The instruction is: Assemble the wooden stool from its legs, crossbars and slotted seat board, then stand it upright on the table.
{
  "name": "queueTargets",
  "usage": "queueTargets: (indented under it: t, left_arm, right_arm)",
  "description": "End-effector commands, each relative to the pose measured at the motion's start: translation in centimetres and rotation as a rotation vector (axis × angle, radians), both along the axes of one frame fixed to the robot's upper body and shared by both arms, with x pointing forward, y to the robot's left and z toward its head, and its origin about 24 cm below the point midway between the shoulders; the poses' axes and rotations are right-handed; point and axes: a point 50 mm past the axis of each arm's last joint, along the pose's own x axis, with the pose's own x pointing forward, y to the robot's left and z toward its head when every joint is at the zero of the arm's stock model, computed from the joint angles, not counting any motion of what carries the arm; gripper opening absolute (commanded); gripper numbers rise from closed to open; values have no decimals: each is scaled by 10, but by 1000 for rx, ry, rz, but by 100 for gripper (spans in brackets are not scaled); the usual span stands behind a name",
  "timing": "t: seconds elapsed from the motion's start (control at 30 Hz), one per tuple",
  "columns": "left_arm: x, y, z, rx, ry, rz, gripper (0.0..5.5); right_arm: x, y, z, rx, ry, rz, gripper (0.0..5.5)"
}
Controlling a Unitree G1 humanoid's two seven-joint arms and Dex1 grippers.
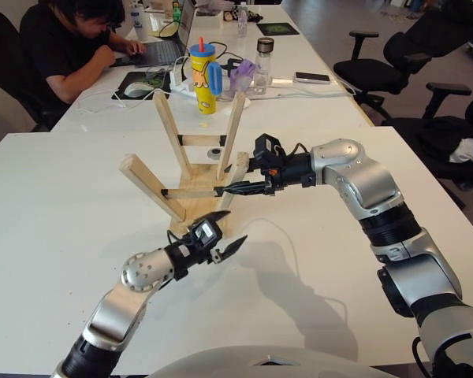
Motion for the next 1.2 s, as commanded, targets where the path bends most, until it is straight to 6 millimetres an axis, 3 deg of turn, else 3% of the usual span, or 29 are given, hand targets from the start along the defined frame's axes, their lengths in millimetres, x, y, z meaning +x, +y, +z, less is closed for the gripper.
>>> queueTargets:
  t: [0.03, 0.1, 0.27, 0.37, 0.43, 0.47, 0.57, 0.63, 0.7, 0.8, 0.93, 1.03, 1.2]
  left_arm:
    - [-17, 19, 42, 213, -543, 83, 337]
    - [-12, 26, 49, 291, -627, 127, 337]
    - [40, 32, 98, 332, -771, 398, 337]
    - [54, 30, 97, 383, -744, 460, 337]
    - [61, 24, 72, 494, -646, 418, 337]
    - [63, 20, 48, 598, -549, 355, 337]
    - [32, 29, -56, 972, -96, 68, 337]
    - [19, 31, -74, 1011, -32, 10, 337]
    - [35, 21, -49, 878, -150, 112, 337]
    - [64, 10, 18, 547, -354, 313, 337]
    - [70, 21, 91, 161, -547, 492, 337]
    - [67, 33, 113, -21, -587, 559, 337]
    - [69, 51, 121, -146, -565, 646, 337]
  right_arm:
    - [-10, -15, -57, -155, 219, -107, 204]
    - [-10, -16, -59, -161, 226, -115, 204]
    - [-12, -13, -63, -178, 233, -105, 204]
    - [-12, -12, -64, -184, 233, -96, 204]
    - [-12, -10, -64, -186, 236, -89, 204]
    - [-12, -9, -64, -187, 237, -85, 204]
    - [-10, -6, -65, -199, 235, -74, 204]
    - [-9, -6, -65, -204, 234, -72, 204]
    - [-8, -6, -66, -210, 231, -74, 204]
    - [-7, -6, -67, -211, 228, -79, 203]
    - [-5, -4, -66, -196, 214, -82, 203]
    - [-3, -1, -58, -131, 162, -68, 203]
    - [9, 0, -26, 80, -17, -121, 203]
